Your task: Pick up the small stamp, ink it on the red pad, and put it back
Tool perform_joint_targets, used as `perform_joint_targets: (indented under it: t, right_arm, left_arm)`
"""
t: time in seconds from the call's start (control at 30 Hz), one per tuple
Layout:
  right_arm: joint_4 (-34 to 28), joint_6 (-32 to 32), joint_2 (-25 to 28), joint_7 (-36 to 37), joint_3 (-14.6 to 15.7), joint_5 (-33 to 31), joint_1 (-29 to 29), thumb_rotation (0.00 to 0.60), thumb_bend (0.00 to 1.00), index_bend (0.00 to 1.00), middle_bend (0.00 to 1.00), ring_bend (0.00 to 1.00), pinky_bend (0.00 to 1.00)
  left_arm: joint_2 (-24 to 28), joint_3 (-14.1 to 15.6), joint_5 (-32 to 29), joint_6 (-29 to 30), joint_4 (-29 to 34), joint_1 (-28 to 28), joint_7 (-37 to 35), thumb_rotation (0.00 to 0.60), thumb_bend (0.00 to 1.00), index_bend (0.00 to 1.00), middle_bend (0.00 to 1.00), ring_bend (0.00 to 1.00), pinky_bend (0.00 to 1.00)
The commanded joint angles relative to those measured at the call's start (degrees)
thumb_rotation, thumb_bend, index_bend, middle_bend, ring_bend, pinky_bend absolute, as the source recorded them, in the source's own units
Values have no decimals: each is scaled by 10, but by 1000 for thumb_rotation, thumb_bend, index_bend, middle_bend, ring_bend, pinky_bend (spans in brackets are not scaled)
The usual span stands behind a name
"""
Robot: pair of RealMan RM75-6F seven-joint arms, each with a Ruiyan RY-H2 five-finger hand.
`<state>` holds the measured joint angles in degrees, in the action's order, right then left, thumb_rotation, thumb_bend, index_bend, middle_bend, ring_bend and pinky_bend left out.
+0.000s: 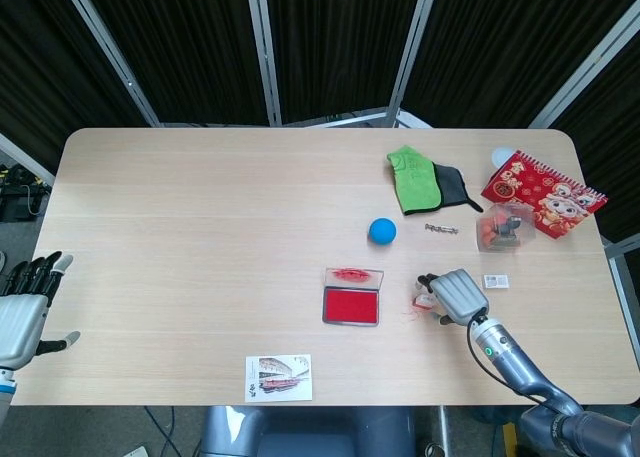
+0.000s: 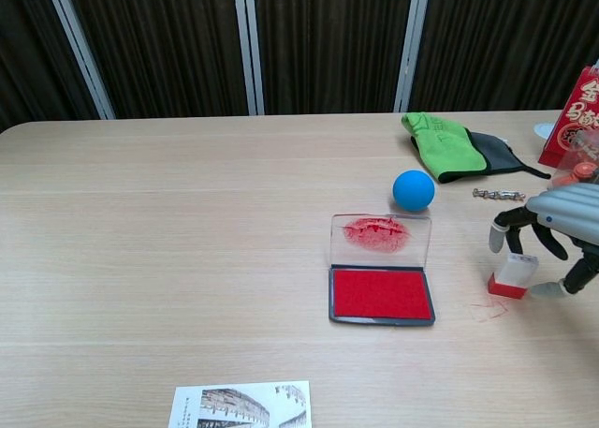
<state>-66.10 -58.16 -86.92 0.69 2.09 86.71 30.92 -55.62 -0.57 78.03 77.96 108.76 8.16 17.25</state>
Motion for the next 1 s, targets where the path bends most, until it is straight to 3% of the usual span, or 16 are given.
perform_joint_targets:
  t: [0.03,0.27,0.53,0.67,0.73,0.8,0.87,1.0]
  right_arm:
    - [-1,-2,1,-1,1,2,-1,600,164,334,419,652,976]
    - [-30,-39,26,5,-3,15,-13,600,160,307,380,651,975]
    - [-175,-191,154,34,7,54,-86,600,151,241,337,604,942]
    - [-219,-282,197,50,12,67,-138,600,73,137,213,401,689]
    - [-241,-321,215,63,20,72,-167,600,17,71,111,233,495]
    - [-255,-348,221,68,25,75,-190,600,0,14,17,48,221]
    - [-264,-366,223,66,28,75,-208,600,0,0,0,0,64]
    - [-274,-386,224,18,28,63,-235,600,0,0,0,0,0]
  left_arm:
    - [0,0,0,0,0,0,-1,600,0,0,0,0,0]
    - [4,1,3,2,3,-1,-6,600,0,0,0,0,0]
    - [20,6,23,12,6,-9,-39,600,0,0,0,0,0]
    - [31,9,43,25,9,-16,-62,600,0,0,0,0,0]
    - [35,9,60,40,9,-21,-73,600,0,0,0,0,0]
    - [37,11,75,51,6,-25,-80,600,0,0,0,0,0]
    - [37,12,86,60,3,-29,-87,600,0,0,0,0,0]
    - [40,15,104,72,-4,-34,-103,600,0,0,0,0,0]
